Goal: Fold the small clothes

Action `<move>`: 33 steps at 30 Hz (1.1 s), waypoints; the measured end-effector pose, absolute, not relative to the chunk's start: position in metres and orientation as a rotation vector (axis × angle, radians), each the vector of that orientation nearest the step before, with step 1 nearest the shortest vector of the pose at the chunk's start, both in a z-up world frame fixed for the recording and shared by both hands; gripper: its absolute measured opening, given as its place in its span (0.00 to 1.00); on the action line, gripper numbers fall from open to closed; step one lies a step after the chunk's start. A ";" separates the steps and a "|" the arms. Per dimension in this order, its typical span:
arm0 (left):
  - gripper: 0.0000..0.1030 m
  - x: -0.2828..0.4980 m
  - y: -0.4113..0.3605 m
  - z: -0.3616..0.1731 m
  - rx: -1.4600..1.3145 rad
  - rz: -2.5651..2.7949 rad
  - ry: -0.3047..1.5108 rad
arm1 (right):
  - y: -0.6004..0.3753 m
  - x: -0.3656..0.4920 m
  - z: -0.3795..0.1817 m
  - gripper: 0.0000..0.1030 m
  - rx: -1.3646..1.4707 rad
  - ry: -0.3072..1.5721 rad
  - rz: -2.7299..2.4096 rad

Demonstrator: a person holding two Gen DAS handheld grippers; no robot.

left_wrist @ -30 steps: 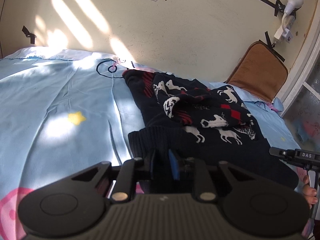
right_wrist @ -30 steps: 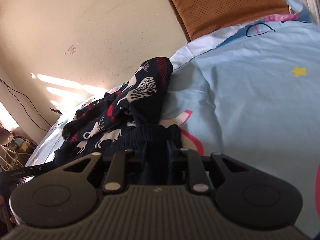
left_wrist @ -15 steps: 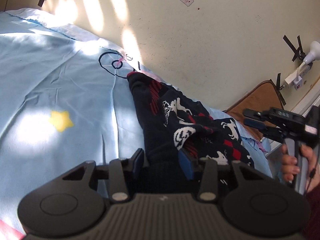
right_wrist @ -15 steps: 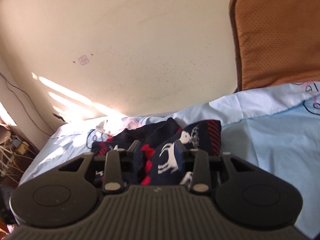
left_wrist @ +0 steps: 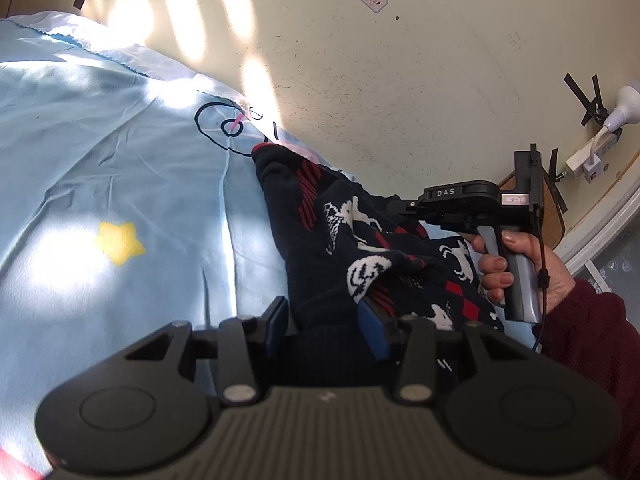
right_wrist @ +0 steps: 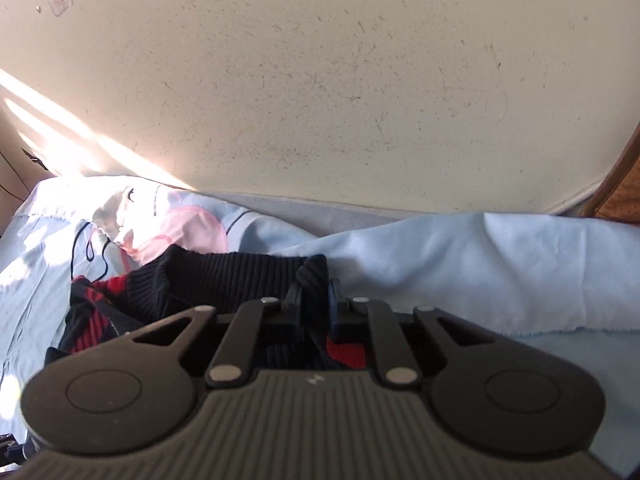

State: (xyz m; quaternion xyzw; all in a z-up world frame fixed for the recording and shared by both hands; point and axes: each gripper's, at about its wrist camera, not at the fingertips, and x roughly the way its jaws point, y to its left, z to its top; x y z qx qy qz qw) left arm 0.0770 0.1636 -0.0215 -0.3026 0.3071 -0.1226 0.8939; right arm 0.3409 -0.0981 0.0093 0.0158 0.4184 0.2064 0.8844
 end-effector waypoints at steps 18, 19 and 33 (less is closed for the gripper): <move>0.45 0.048 0.214 -0.019 -0.897 -0.228 0.516 | -0.179 0.102 0.070 0.11 0.295 0.688 0.729; 0.46 0.042 0.216 -0.017 -0.916 -0.239 0.502 | -0.184 0.090 0.063 0.11 0.310 0.695 0.726; 0.68 -0.034 0.196 -0.010 -0.904 -0.308 0.537 | -0.199 0.041 -0.003 0.19 0.337 0.718 0.645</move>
